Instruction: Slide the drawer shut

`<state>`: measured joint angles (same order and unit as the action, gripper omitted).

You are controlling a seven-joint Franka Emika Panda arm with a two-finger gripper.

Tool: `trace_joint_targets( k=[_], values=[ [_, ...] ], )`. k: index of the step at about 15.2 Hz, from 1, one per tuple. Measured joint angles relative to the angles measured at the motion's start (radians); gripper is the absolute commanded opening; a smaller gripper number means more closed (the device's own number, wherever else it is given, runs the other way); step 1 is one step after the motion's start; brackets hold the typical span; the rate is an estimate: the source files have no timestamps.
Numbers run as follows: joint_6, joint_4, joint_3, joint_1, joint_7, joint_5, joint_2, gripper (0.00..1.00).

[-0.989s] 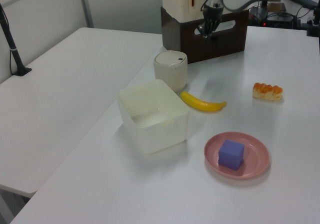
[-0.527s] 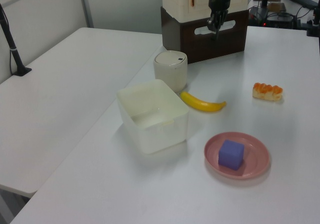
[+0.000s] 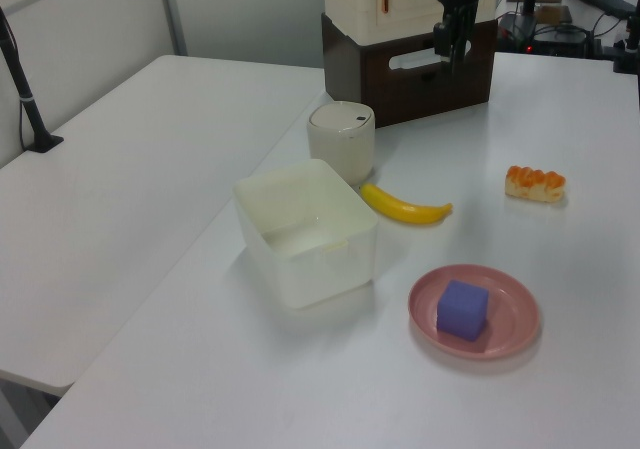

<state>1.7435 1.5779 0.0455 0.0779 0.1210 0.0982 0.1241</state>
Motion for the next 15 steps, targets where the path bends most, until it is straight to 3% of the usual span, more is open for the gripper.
trace_joint_targets(
  k=[4, 12, 15],
  values=[
    [-0.001, 0.000, -0.066, -0.072, -0.001, 0.000, -0.021, 1.00],
    [-0.050, 0.000, -0.076, -0.118, -0.001, -0.002, -0.038, 1.00],
    [-0.050, 0.001, -0.078, -0.119, -0.001, -0.045, -0.038, 1.00]
  ],
)
